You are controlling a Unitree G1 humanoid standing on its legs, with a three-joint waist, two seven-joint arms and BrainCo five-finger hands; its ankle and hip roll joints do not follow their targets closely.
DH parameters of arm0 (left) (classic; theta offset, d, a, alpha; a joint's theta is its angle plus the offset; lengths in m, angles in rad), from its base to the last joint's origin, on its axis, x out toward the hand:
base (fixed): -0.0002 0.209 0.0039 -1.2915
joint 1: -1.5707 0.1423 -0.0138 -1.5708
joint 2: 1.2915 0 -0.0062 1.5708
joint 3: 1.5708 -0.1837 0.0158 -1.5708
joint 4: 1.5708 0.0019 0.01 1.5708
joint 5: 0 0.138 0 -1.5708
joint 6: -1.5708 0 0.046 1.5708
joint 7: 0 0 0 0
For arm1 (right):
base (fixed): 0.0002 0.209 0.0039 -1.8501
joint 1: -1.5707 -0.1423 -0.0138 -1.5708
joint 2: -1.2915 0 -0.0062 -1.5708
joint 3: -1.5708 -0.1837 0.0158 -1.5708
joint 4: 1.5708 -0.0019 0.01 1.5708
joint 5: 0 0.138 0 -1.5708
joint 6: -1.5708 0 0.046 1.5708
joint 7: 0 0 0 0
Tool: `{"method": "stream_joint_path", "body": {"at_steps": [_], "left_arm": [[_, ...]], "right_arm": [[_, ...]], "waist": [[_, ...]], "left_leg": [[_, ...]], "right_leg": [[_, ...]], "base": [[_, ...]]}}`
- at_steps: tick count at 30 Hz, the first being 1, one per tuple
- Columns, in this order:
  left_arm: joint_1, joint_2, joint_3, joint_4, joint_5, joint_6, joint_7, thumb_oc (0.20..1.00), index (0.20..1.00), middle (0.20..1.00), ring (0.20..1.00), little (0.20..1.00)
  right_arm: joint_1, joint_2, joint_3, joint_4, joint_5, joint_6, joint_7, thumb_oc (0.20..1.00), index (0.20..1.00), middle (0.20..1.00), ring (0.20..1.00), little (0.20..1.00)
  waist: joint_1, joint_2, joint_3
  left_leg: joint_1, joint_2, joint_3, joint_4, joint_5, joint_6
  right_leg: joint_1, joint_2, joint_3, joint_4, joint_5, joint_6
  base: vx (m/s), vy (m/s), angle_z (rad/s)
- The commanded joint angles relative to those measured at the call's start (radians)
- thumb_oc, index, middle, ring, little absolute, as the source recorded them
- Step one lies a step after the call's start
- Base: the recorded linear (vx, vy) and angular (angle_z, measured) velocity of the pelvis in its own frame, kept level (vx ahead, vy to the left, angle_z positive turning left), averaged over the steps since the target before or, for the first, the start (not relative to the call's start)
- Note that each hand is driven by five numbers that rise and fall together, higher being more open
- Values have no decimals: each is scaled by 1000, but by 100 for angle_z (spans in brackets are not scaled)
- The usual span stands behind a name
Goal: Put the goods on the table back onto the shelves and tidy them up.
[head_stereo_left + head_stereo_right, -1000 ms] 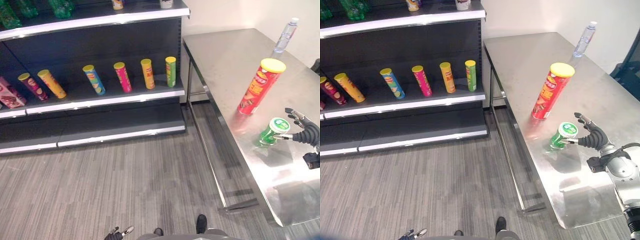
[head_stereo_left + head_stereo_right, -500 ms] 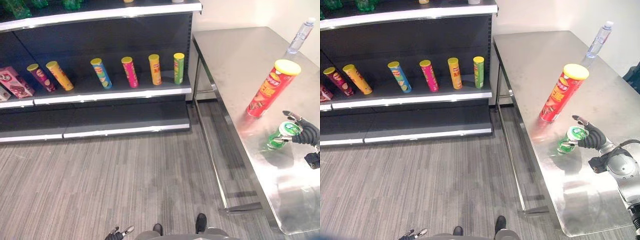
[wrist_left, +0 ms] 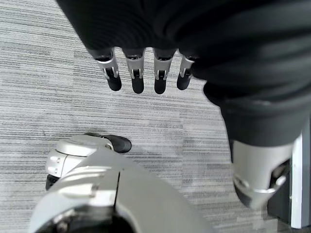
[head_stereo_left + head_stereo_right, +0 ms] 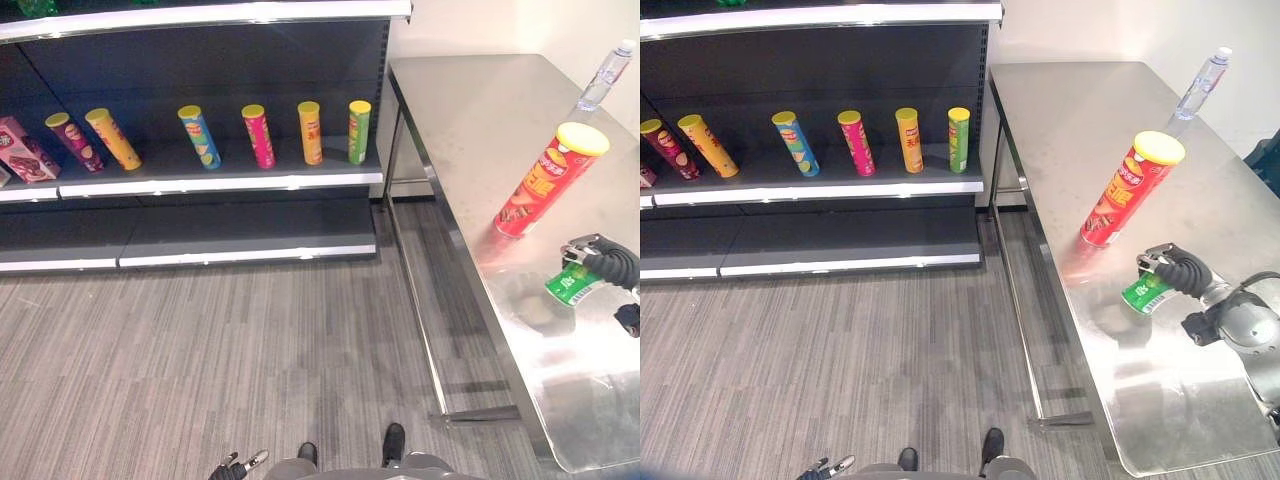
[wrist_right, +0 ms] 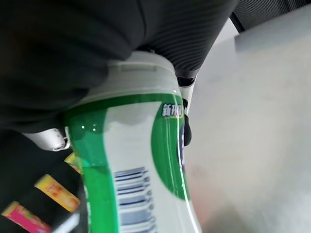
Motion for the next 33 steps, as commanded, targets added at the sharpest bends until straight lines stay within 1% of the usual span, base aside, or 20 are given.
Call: {"method": "stream_joint_path", "body": {"at_steps": [1, 3, 4, 5, 6, 9, 13, 15, 17, 20, 21, 22, 23, 25, 26, 28, 29, 30, 31, 33], "left_arm": [[-69, 50, 11, 32, -28, -24, 11, 1000, 1000, 1000, 1000, 1000], [-67, 51, 17, 31, -23, -28, 8, 1000, 1000, 1000, 1000, 1000], [-67, 51, 16, 31, -23, -28, 8, 1000, 1000, 1000, 1000, 1000], [-66, 50, 23, 29, -20, -30, 3, 1000, 1000, 1000, 1000, 1000], [-67, 50, 20, 29, -20, -30, 3, 1000, 1000, 1000, 1000, 1000], [-69, 53, 24, 15, -10, -38, -7, 1000, 1000, 1000, 1000, 1000], [-74, 57, 14, -8, -3, -43, -6, 1000, 1000, 1000, 1000, 1000], [-78, 62, 6, -27, -9, -46, -2, 1000, 1000, 1000, 1000, 1000], [-81, 64, 1, -42, -19, -52, 3, 1000, 1000, 1000, 1000, 1000], [-72, 58, 5, -40, -32, -57, 14, 1000, 1000, 1000, 1000, 1000], [-69, 61, 5, -36, -30, -58, 18, 1000, 1000, 1000, 1000, 1000], [-69, 60, 6, -36, -30, -58, 19, 1000, 1000, 1000, 1000, 1000], [-66, 66, 7, -28, -28, -62, 26, 1000, 1000, 1000, 1000, 1000], [-59, 71, 10, -17, -24, -63, 34, 1000, 1000, 1000, 1000, 1000], [-57, 74, 13, -3, -18, -62, 41, 1000, 1000, 1000, 1000, 1000], [-51, 77, 17, 3, -1, -59, 47, 1000, 1000, 1000, 1000, 1000], [-42, 81, 24, 14, 10, -59, 45, 1000, 1000, 1000, 1000, 1000], [-42, 81, 24, 15, 10, -60, 45, 1000, 1000, 1000, 1000, 1000], [-41, 81, 28, 22, 14, -59, 48, 1000, 1000, 1000, 1000, 1000], [-51, 84, 36, 46, 16, -56, 51, 1000, 1000, 1000, 1000, 1000]], "right_arm": [[18, -100, -96, -150, 83, -45, -27, 200, 200, 200, 200, 200], [56, -107, -163, -217, 136, -56, -9, 200, 200, 200, 200, 200], [63, -107, -170, -220, 136, -55, -8, 200, 200, 200, 200, 200], [81, -112, -218, -285, 189, -63, 15, 200, 200, 200, 200, 200], [92, -111, -229, -289, 190, -62, 16, 200, 200, 200, 200, 200], [87, -98, -306, -395, 255, -83, 41, 200, 200, 200, 200, 200], [-13, -79, -308, -489, 258, -111, 25, 200, 200, 200, 200, 200], [-94, -78, -280, -513, 248, -124, 3, 200, 200, 200, 200, 200], [-163, -98, -252, -513, 219, -133, -24, 200, 200, 200, 200, 200], [-244, -154, -182, -489, 120, -136, -86, 200, 200, 200, 200, 200], [-255, -173, -169, -489, 92, -138, -101, 200, 200, 200, 200, 200], [-262, -174, -161, -486, 90, -138, -103, 200, 200, 200, 200, 200], [-280, -193, -143, -480, 71, -141, -123, 200, 200, 200, 200, 200], [-272, -222, -140, -474, 35, -144, -151, 200, 200, 200, 200, 200], [-249, -239, -149, -471, -5, -140, -172, 200, 200, 200, 200, 200], [-236, -260, -151, -462, -42, -131, -192, 200, 200, 200, 200, 200], [-239, -259, -150, -460, -46, -125, -190, 200, 200, 200, 200, 200], [-241, -259, -149, -460, -46, -125, -190, 200, 200, 200, 200, 200], [-251, -249, -140, -462, -57, -123, -196, 200, 200, 200, 200, 200], [-265, -229, -131, -450, -77, -113, -198, 200, 200, 200, 200, 200]], "waist": [[0, -62, -31], [-3, -63, -32], [-1, -63, -31], [-8, -65, -32], [-4, -65, -31], [-10, -67, -37], [1, -70, -37], [11, -78, -24], [25, -81, -7], [38, -76, -1], [42, -78, 1], [41, -78, -1], [46, -78, 0], [52, -80, 2], [58, -76, -6], [68, -68, -13], [83, -50, -31], [84, -50, -30], [89, -42, -39], [94, -42, -57]], "left_leg": [[-9, 39, 118, 0, 18, -72], [-6, 42, 123, 2, 17, -72], [-6, 42, 123, 2, 17, -72], [-5, 45, 128, 8, 14, -72], [-5, 45, 128, 9, 14, -72], [-3, 51, 135, 30, 3, -72], [-36, 50, 124, 113, -25, -70], [-90, 32, 105, 213, -45, -74], [-139, 26, 86, 296, -37, -84], [-165, 71, 100, 260, -11, -89], [-182, 97, 100, 234, 14, -90], [-181, 97, 100, 229, 17, -90], [-212, 138, 95, 180, 73, -97], [-271, 196, 100, 92, 141, -110], [-296, 234, 139, 13, 175, -132], [-335, 268, 194, 1, 196, -150], [-328, 269, 190, 0, 205, -160], [-327, 270, 191, 0, 205, -160], [-316, 263, 173, 0, 218, -165], [-302, 238, 168, 9, 212, -160]], "right_leg": [[87, 27, 49, 9, -113, 37], [85, 29, 54, 9, -112, 37], [85, 29, 54, 9, -112, 37], [84, 30, 61, 10, -110, 37], [84, 30, 61, 10, -110, 36], [87, 31, 69, 9, -110, 33], [90, 30, 80, 12, -116, 25], [91, 25, 87, 15, -119, 17], [99, 23, 82, 15, -122, 11], [110, 11, 64, 13, -127, 21], [107, 1, 60, 15, -126, 28], [105, 1, 61, 15, -126, 28], [102, -8, 53, 15, -130, 37], [112, -23, 51, 13, -152, 49], [127, -31, 47, 12, -174, 59], [153, -45, 35, 9, -190, 71], [176, -56, 37, 9, -194, 83], [177, -55, 38, 9, -194, 83], [185, -62, 40, 9, -194, 89], [192, -103, 39, 15, -177, 110]], "base": [[-4, -34, 1], [-7, -28, -3], [-7, -35, -8], [-6, -25, -10], [-5, -38, -9], [-5, -48, -12], [-19, -40, -5], [-59, -33, 1], [-38, 17, 15], [31, 111, 18], [34, 98, 22], [31, 139, 17], [52, 140, 18], [148, 228, 13], [229, 265, 12], [264, 329, 17], [219, 291, 7], [242, 306, -21], [165, 225, -14], [235, 350, -16]]}}
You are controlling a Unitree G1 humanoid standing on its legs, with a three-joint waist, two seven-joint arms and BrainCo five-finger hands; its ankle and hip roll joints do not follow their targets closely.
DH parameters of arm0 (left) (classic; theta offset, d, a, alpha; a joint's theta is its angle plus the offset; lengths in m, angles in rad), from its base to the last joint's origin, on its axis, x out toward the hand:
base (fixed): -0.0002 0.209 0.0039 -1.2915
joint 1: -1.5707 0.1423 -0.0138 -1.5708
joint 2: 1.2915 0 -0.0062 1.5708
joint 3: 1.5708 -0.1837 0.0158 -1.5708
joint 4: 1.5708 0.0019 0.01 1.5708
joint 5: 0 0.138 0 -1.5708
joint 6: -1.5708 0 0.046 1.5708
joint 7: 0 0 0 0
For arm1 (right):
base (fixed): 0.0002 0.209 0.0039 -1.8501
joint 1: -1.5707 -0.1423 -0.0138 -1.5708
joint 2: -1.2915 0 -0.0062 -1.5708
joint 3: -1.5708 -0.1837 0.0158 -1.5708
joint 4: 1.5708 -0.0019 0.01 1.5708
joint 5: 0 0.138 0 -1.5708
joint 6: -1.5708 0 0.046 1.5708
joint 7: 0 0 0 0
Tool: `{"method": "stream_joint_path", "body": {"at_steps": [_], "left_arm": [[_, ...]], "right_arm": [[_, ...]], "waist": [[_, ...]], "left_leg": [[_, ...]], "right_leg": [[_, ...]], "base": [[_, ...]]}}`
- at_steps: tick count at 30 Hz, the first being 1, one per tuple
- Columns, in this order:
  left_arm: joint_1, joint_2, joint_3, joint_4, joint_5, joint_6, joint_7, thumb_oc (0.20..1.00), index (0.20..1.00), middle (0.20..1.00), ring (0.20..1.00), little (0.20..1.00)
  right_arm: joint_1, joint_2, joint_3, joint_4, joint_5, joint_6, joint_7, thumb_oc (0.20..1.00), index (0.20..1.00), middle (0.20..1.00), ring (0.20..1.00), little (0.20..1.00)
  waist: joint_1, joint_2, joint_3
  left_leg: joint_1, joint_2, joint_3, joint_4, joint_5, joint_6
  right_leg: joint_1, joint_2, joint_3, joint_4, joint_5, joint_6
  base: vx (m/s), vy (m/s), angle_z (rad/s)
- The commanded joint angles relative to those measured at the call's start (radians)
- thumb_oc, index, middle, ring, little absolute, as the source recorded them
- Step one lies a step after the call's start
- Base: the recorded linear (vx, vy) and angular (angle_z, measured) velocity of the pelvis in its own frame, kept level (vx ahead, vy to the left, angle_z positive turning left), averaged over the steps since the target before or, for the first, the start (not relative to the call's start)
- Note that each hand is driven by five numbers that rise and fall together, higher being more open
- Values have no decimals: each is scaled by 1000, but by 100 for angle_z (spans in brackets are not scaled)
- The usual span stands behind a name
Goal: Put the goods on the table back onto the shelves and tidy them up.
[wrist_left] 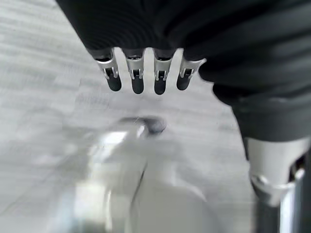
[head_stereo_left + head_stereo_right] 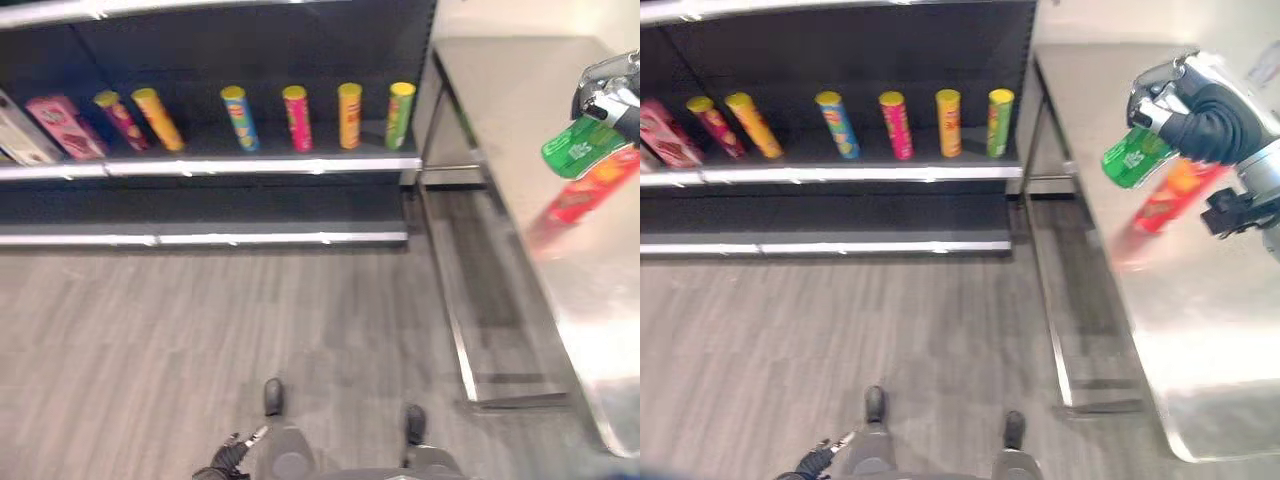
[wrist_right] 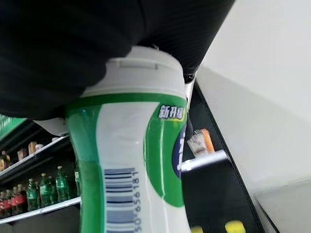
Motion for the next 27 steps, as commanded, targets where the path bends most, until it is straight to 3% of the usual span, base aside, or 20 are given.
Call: {"method": "stream_joint_path", "body": {"at_steps": [1, 3, 4, 5, 6, 7, 9, 10, 11, 13, 14, 16, 17, 18, 20, 27], "left_arm": [[4, 65, -19, 9, 13, -19, 13, 1000, 1000, 1000, 1000, 1000], [-9, 76, -21, 19, 32, -16, 18, 1000, 1000, 1000, 1000, 1000], [-9, 76, -20, 19, 32, -16, 18, 1000, 1000, 1000, 1000, 1000], [-22, 88, -30, 13, 44, -17, 19, 1000, 1000, 1000, 1000, 1000], [-22, 88, -30, 13, 44, -17, 19, 1000, 1000, 1000, 1000, 1000], [-44, 108, -49, 4, 52, -16, 17, 1000, 1000, 1000, 1000, 1000], [-44, 107, -49, 4, 53, -15, 17, 1000, 1000, 1000, 1000, 1000], [-57, 128, -53, 12, 67, -10, 18, 1000, 1000, 1000, 1000, 1000], [-58, 128, -52, 12, 67, -10, 18, 1000, 1000, 1000, 1000, 1000], [-65, 134, -44, 25, 67, -13, 9, 1000, 1000, 1000, 1000, 1000], [-65, 134, -44, 25, 67, -13, 9, 1000, 1000, 1000, 1000, 1000], [-69, 140, -44, 34, 70, -13, 1, 1000, 1000, 1000, 1000, 1000], [-67, 137, -42, 45, 74, -11, -4, 1000, 1000, 1000, 1000, 1000], [-67, 136, -40, 45, 74, -11, -4, 1000, 1000, 1000, 1000, 1000], [-74, 123, -37, 73, 100, -8, -12, 1000, 1000, 1000, 1000, 1000], [-70, 117, -32, 91, 118, -5, -14, 1000, 1000, 1000, 1000, 1000]], "right_arm": [[-54, -24, -28, 1, -29, 3, -48, 200, 200, 200, 200, 200], [-78, -3, 3, 6, -50, 15, -44, 200, 200, 200, 200, 200], [-80, -3, 5, 6, -50, 15, -44, 200, 200, 200, 200, 200], [-83, -4, 13, 26, -71, 22, -48, 200, 200, 200, 200, 200], [-84, -4, 14, 26, -72, 22, -49, 200, 200, 200, 200, 200], [-87, -12, 22, 40, -92, 27, -60, 200, 200, 200, 200, 200], [-90, -13, 24, 41, -92, 27, -61, 200, 200, 200, 200, 200], [-105, -13, 41, 48, -99, 25, -70, 200, 200, 200, 200, 200], [-109, -14, 43, 49, -99, 25, -71, 200, 200, 200, 200, 200], [-129, -38, 65, 53, -102, 27, -63, 200, 200, 200, 200, 200], [-131, -38, 66, 54, -102, 27, -63, 200, 200, 200, 200, 200], [-164, -57, 87, 61, -89, 23, -64, 200, 200, 200, 200, 200], [-178, -71, 104, 79, -82, 24, -65, 200, 200, 200, 200, 200], [-185, -71, 110, 81, -81, 24, -65, 200, 200, 200, 200, 200], [-186, -93, 105, 89, -81, 21, -77, 200, 200, 200, 200, 200], [-177, -150, 77, 138, -107, 32, -104, 200, 200, 200, 200, 200]], "waist": [[30, -72, -70], [35, -88, -75], [35, -88, -76], [35, -103, -81], [36, -103, -81], [26, -106, -68], [26, -107, -71], [18, -104, -56], [17, -103, -58], [-8, -87, -46], [-8, -86, -46], [-15, -80, -37], [-36, -85, -18], [-38, -84, -19], [-78, -109, -1], [-111, -113, -2]], "left_leg": [[-6, -24, -12, -101, 190, 23], [13, -69, 9, -65, 151, 61], [13, -70, 10, -65, 150, 62], [38, -126, 22, -54, 115, 98], [37, -127, 23, -54, 115, 98], [80, -217, 17, -59, 75, 154], [75, -218, 18, -58, 77, 156], [102, -251, 12, -73, 59, 179], [99, -251, 12, -72, 61, 181], [157, -268, -8, -101, 38, 196], [156, -267, -8, -101, 38, 196], [189, -276, -15, -111, 20, 198], [243, -293, -37, -120, -8, 200], [241, -292, -38, -121, -5, 200], [322, -347, -85, -122, -64, 208], [408, -355, -146, -122, -130, 202]], "right_leg": [[240, 5, -47, -91, -38, 42], [219, -68, -37, -27, 5, 63], [218, -69, -36, -27, 5, 63], [197, -128, -27, 54, 94, 68], [196, -129, -26, 55, 94, 69], [129, -193, 3, 244, 234, 44], [124, -195, 6, 243, 238, 45], [86, -205, 11, 321, 281, 38], [84, -205, 11, 318, 285, 37], [-5, -124, 39, 346, 190, 10], [-5, -123, 39, 346, 190, 10], [-45, -68, 2, 265, 106, 0], [-94, 4, 4, 180, 92, 5], [-92, 6, 2, 172, 99, 5], [-185, 99, 37, 12, 179, 31], [-214, 115, -5, -67, 242, 48]], "base": [[232, 379, -33], [166, 290, -12], [203, 340, -1], [155, 252, 10], [343, 647, 29], [185, 404, 38], [148, 300, 40], [112, 195, 59], [263, 325, 55], [245, 196, 15], [183, 99, 6], [266, 98, 0], [274, 85, -16], [389, 102, -13], [442, 115, 25], [308, 22, 63]]}}
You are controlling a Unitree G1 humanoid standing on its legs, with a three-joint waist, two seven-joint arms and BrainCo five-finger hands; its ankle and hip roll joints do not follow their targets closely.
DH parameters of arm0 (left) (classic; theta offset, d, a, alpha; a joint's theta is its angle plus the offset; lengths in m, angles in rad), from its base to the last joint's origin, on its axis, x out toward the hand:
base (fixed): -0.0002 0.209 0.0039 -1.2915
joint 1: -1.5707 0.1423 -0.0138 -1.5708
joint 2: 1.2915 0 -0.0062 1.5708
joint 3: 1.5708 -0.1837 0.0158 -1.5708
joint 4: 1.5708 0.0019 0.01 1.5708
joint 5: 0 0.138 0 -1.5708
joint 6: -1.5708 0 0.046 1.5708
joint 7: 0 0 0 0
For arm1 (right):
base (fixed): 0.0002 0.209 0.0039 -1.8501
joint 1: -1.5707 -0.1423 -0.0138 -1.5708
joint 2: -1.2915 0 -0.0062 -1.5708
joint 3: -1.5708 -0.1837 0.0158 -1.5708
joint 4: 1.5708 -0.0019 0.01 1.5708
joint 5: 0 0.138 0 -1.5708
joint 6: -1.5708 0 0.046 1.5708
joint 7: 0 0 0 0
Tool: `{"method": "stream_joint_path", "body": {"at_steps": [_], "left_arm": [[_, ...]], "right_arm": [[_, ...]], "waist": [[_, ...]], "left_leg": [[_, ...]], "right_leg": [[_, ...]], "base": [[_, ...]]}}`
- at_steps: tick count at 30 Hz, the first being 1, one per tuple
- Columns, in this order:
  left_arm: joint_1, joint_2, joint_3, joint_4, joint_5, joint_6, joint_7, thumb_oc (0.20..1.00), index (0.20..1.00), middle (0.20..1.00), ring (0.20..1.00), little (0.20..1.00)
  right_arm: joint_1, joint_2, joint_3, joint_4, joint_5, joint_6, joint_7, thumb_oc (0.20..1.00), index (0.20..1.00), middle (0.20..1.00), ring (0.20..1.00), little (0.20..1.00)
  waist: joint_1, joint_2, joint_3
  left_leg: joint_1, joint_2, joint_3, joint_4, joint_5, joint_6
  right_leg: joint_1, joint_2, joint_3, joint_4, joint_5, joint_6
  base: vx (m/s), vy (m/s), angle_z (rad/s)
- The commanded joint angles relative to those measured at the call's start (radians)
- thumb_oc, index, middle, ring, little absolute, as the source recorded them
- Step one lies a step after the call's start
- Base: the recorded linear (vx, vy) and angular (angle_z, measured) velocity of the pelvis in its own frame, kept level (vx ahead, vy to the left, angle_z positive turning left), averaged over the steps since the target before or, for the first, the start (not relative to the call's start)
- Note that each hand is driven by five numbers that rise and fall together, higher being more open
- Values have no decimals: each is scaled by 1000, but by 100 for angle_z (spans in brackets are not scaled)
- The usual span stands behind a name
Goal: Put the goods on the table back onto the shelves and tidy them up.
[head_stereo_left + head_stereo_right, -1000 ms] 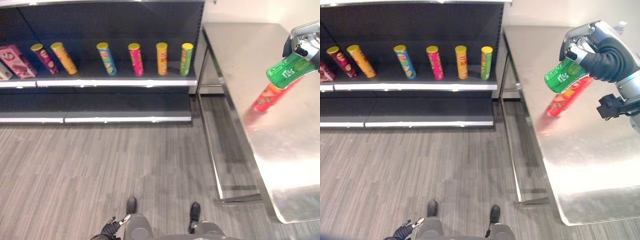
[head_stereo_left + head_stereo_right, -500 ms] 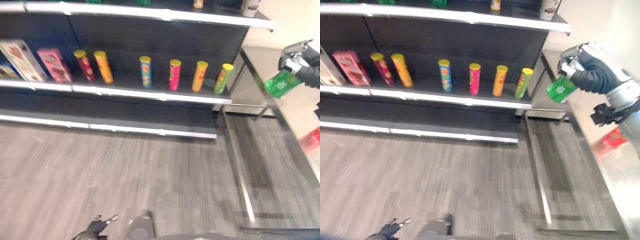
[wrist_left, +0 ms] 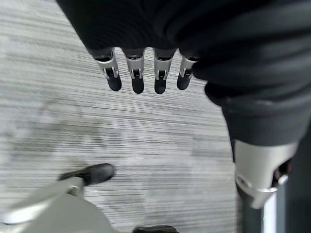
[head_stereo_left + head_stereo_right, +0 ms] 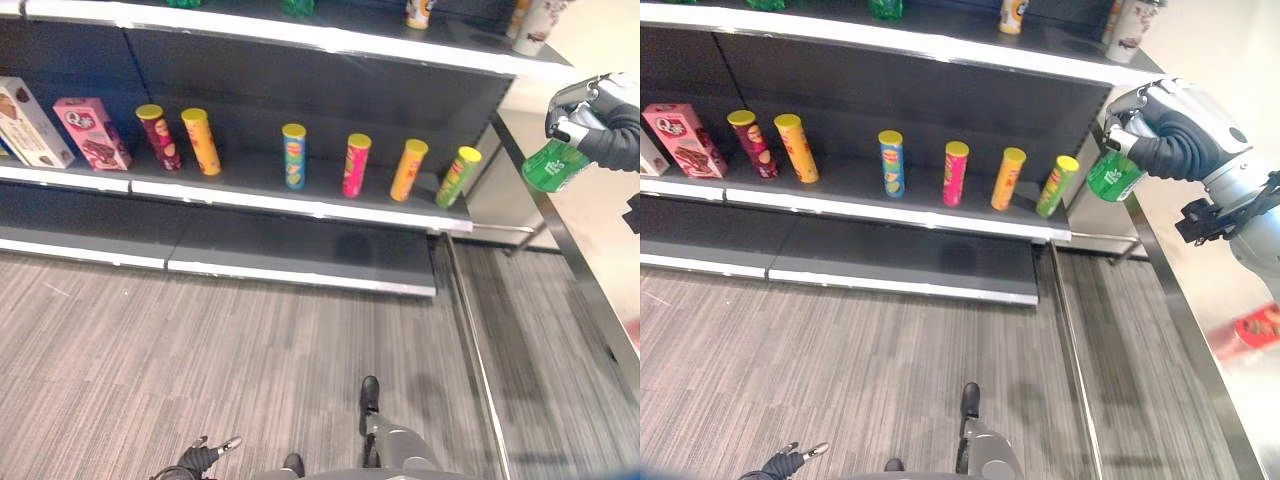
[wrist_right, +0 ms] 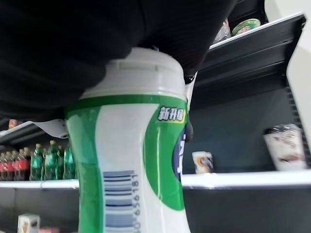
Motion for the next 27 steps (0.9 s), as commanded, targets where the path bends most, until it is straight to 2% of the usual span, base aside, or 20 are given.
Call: {"method": "stream_joint_path", "body": {"at_steps": [1, 5, 6, 8, 9, 10, 12, 13, 14, 15, 16, 17, 18, 19, 20, 21, 23, 24, 26, 27], "left_arm": [[-14, 42, 25, 14, 40, -12, -1, 1000, 1000, 1000, 1000, 1000], [-17, 41, 20, 29, 52, -9, -2, 1000, 1000, 1000, 1000, 1000], [-19, 41, 14, 32, 54, -6, -1, 1000, 1000, 1000, 1000, 1000], [-27, 44, 7, 26, 45, -7, -1, 1000, 1000, 1000, 1000, 1000], [-28, 44, 8, 26, 45, -7, -1, 1000, 1000, 1000, 1000, 1000], [-32, 58, -12, 18, 27, -5, -4, 1000, 1000, 1000, 1000, 1000], [-33, 68, -12, 11, 7, -1, 1, 1000, 1000, 1000, 1000, 1000], [-35, 73, -11, 10, 3, 2, 7, 1000, 1000, 1000, 1000, 1000], [-37, 81, -16, 12, -4, 2, 9, 1000, 1000, 1000, 1000, 1000], [-36, 79, -13, 12, -5, 2, 9, 1000, 1000, 1000, 1000, 1000], [-37, 92, -17, 17, -17, 1, -1, 1000, 1000, 1000, 1000, 1000], [-33, 91, -10, 20, -18, 0, -3, 1000, 1000, 1000, 1000, 1000], [-31, 88, -8, 20, -18, 0, -3, 1000, 1000, 1000, 1000, 1000], [-23, 100, 3, 31, -16, -2, -2, 1000, 1000, 1000, 1000, 1000], [-21, 94, 7, 31, -16, -2, -2, 1000, 1000, 1000, 1000, 1000], [-10, 106, 16, 41, -29, -10, 9, 1000, 1000, 1000, 1000, 1000], [-9, 108, 14, 53, -31, -14, 23, 1000, 1000, 1000, 1000, 1000], [-10, 96, 15, 58, -47, -21, 19, 1000, 1000, 1000, 1000, 1000], [-5, 77, 7, 60, -44, -22, 22, 1000, 1000, 1000, 1000, 1000], [-3, 79, 9, 61, -46, -21, 21, 1000, 1000, 1000, 1000, 1000]], "right_arm": [[-76, -88, -34, 101, -2, 13, -67, 200, 200, 200, 200, 200], [-76, -114, -33, 123, -12, 19, -57, 200, 200, 200, 200, 200], [-53, -128, -52, 118, -11, 24, -45, 200, 200, 200, 200, 200], [-51, -141, -57, 108, -6, 20, -40, 200, 200, 200, 200, 200], [-52, -141, -56, 109, -5, 20, -40, 200, 200, 200, 200, 200], [-166, -176, 40, 134, 21, 19, -25, 200, 200, 200, 200, 200], [-283, -193, 146, 149, 37, 20, -19, 200, 200, 200, 200, 200], [-364, -195, 223, 172, 45, 23, -18, 200, 200, 200, 200, 200], [-405, -202, 265, 189, 50, 25, -15, 200, 200, 200, 200, 200], [-441, -200, 300, 195, 50, 24, -15, 200, 200, 200, 200, 200], [-554, -214, 429, 237, 61, 31, -1, 200, 200, 200, 200, 200], [-667, -211, 550, 267, 66, 33, 4, 200, 200, 200, 200, 200], [-700, -208, 582, 271, 67, 33, 4, 200, 200, 200, 200, 200], [-798, -205, 685, 299, 69, 30, 13, 200, 200, 200, 200, 200], [-856, -201, 743, 307, 71, 30, 13, 200, 200, 200, 200, 200], [-953, -178, 841, 347, 55, 28, 10, 200, 200, 200, 200, 200], [-1108, -156, 988, 421, 39, 27, -7, 200, 200, 200, 200, 200], [-1186, -127, 1069, 451, 49, 26, 6, 200, 200, 200, 200, 200], [-1160, -101, 1051, 492, 71, 37, 8, 200, 200, 200, 200, 200], [-1157, -94, 1048, 498, 71, 40, 9, 200, 200, 200, 200, 200]], "waist": [[23, 37, 22], [12, 30, -6], [1, 35, -22], [3, 48, -36], [-2, 43, -38], [17, 39, -47], [45, 17, -24], [53, -9, -17], [67, -25, -5], [66, -21, -5], [91, -55, 10], [102, -56, 14], [100, -53, 14], [128, -55, 22], [122, -55, 19], [156, -40, 11], [169, -25, 1], [165, -9, -9], [156, 18, -36], [155, 18, -45]], "left_leg": [[32, 17, -70, 7, -45, -76], [81, 21, -80, 7, -93, -91], [85, 50, -84, 43, -109, -116], [85, 86, -72, 118, -89, -149], [79, 80, -77, 118, -84, -148], [4, 114, -47, 362, 39, -221], [-96, 113, -48, 600, 141, -259], [-138, 103, -37, 674, 179, -256], [-172, 118, -15, 719, 189, -242], [-174, 121, -13, 726, 185, -242], [-250, 164, 45, 724, 159, -202], [-275, 193, 70, 692, 133, -191], [-274, 194, 71, 692, 132, -191], [-295, 226, 81, 510, 82, -178], [-293, 220, 84, 498, 91, -177], [-297, 228, 16, 255, 126, -194], [-316, 240, -57, 148, 194, -215], [-290, 246, -57, 88, 187, -219], [-239, 234, -64, 44, 181, -218], [-224, 226, -63, 28, 179, -219]], "right_leg": [[-37, 50, -61, 24, 27, 4], [2, 51, -109, 20, 15, -15], [19, 57, -113, 34, 0, -26], [50, 73, -130, 41, -23, -43], [46, 65, -132, 41, -21, -42], [118, 94, -146, 32, -67, -80], [167, 108, -130, 23, -95, -111], [185, 100, -126, 17, -109, -123], [204, 98, -119, 12, -119, -130], [204, 101, -117, 12, -118, -131], [241, 87, -110, 4, -134, -131], [258, 86, -98, 0, -139, -127], [259, 86, -97, 0, -139, -127], [280, 77, -75, -3, -151, -108], [278, 72, -74, -3, -150, -107], [304, 77, -44, -11, -174, -94], [331, 77, -30, -17, -194, -87], [342, 78, -23, -18, -205, -85], [339, 70, -21, -14, -204, -81], [338, 63, -19, -16, -201, -79]], "base": [[239, -31, 29], [369, -97, 33], [320, -126, 33], [337, -125, 37], [397, -174, 40], [337, -178, 28], [293, -174, -14], [164, -132, -24], [105, -92, -19], [171, -102, -34], [196, -46, -52], [201, -49, -39], [214, 100, -28], [136, 88, -20], [290, 230, -27], [226, 204, -34], [245, 184, -50], [211, 130, -66], [199, 171, -59], [166, 181, -40]]}}
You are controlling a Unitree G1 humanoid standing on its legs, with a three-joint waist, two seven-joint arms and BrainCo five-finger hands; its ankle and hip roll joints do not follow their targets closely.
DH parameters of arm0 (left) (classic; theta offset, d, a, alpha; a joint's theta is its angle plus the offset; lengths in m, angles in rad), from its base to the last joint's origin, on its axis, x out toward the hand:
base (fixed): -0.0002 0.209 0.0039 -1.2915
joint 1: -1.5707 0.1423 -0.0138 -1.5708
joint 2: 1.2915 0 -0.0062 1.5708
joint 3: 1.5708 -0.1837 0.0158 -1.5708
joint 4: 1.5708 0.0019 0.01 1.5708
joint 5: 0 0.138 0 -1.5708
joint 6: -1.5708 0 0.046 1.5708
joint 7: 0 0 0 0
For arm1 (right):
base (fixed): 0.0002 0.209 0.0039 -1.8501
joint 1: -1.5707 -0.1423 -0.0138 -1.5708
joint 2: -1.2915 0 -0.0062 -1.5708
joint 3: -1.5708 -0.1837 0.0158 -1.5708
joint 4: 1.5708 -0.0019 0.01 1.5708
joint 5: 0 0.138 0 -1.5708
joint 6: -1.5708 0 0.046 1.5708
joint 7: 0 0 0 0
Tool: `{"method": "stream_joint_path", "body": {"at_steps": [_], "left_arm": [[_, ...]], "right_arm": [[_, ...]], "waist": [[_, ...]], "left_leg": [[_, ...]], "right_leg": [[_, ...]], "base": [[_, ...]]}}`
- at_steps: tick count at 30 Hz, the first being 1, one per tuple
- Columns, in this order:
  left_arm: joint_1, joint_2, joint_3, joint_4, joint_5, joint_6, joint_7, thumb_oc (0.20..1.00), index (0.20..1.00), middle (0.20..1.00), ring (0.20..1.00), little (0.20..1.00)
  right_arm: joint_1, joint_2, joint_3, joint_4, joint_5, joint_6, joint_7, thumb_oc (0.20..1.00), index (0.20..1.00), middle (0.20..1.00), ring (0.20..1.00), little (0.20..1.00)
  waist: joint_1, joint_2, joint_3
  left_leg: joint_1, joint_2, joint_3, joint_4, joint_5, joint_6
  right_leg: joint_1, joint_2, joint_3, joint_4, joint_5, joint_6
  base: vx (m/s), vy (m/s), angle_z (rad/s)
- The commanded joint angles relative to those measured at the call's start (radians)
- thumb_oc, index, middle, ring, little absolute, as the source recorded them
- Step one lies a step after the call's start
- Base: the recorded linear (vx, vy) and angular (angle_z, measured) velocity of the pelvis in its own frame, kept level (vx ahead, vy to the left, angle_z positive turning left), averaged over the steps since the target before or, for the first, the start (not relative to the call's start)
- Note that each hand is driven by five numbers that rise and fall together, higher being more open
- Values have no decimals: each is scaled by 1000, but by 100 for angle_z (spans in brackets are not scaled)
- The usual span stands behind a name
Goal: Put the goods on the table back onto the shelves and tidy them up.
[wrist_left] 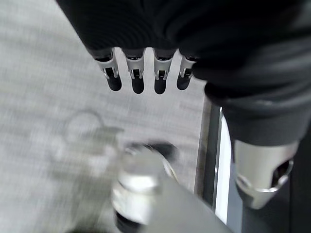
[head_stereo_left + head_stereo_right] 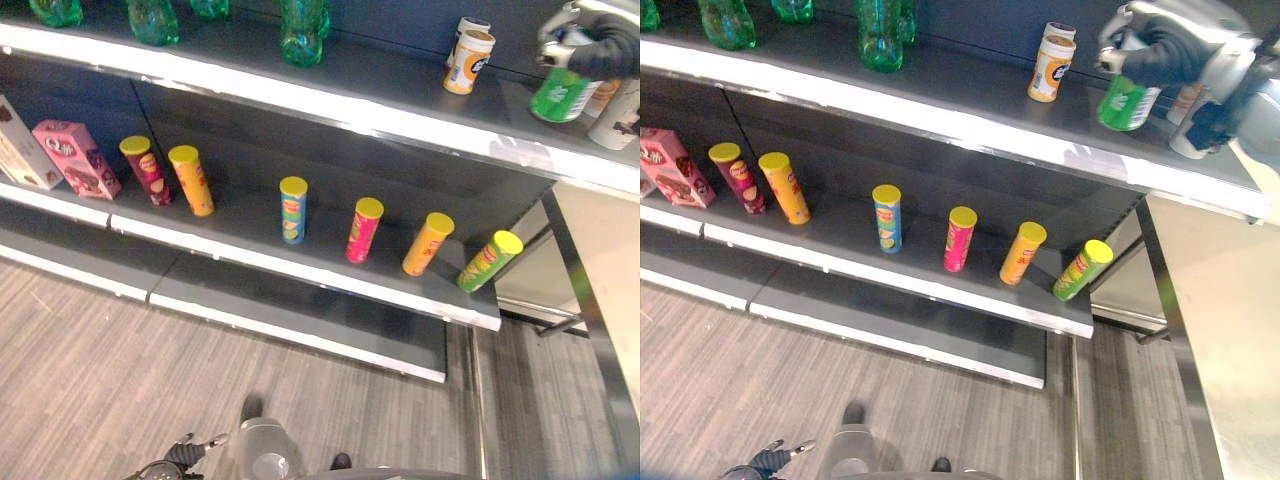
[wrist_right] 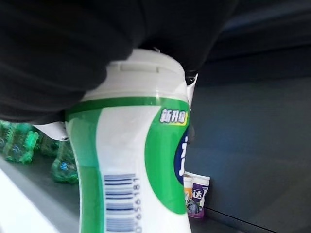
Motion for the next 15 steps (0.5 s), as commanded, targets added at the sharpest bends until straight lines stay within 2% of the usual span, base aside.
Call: {"method": "stream_joint_path", "body": {"at_steps": [1, 11, 12, 14, 15], "left_arm": [[11, 20, -6, 0, -34, -29, 16, 1000, 1000, 1000, 1000, 1000], [22, 35, 7, 22, -27, -32, 26, 1000, 1000, 1000, 1000, 1000], [-24, 34, -16, 4, -28, -45, 46, 1000, 1000, 1000, 1000, 1000], [-47, 40, -35, -27, -62, -34, 15, 1000, 1000, 1000, 1000, 1000], [-44, 18, -40, -33, -72, -36, 24, 1000, 1000, 1000, 1000, 1000]], "right_arm": [[13, -19, -123, 94, 48, 26, -18, 200, 200, 200, 200, 200], [113, 19, -217, 135, 105, 28, -16, 200, 200, 200, 200, 200], [107, 38, -212, 136, 109, 39, -10, 200, 200, 200, 200, 200], [17, 61, -153, 137, 142, 50, 13, 200, 200, 200, 200, 200], [9, 74, -139, 152, 151, 51, 12, 200, 200, 200, 200, 200]], "waist": [[0, -27, -67], [-7, -46, -93], [-20, -48, -97], [-30, -53, -102], [-34, -46, -101]], "left_leg": [[203, -14, 28, -112, 1, 14], [251, -54, 104, -125, -48, 46], [256, -55, 113, -125, -52, 48], [265, -57, 125, -125, -58, 51], [268, -57, 126, -125, -60, 53]], "right_leg": [[-76, -85, -37, 7, 46, 129], [-86, -141, -7, 7, 80, 172], [-88, -145, -5, 7, 84, 176], [-87, -150, 4, 7, 86, 180], [-86, -152, 4, 7, 86, 180]], "base": [[139, 152, -26], [61, 89, -17], [35, 55, -25], [31, 57, -24], [20, 51, -17]]}}
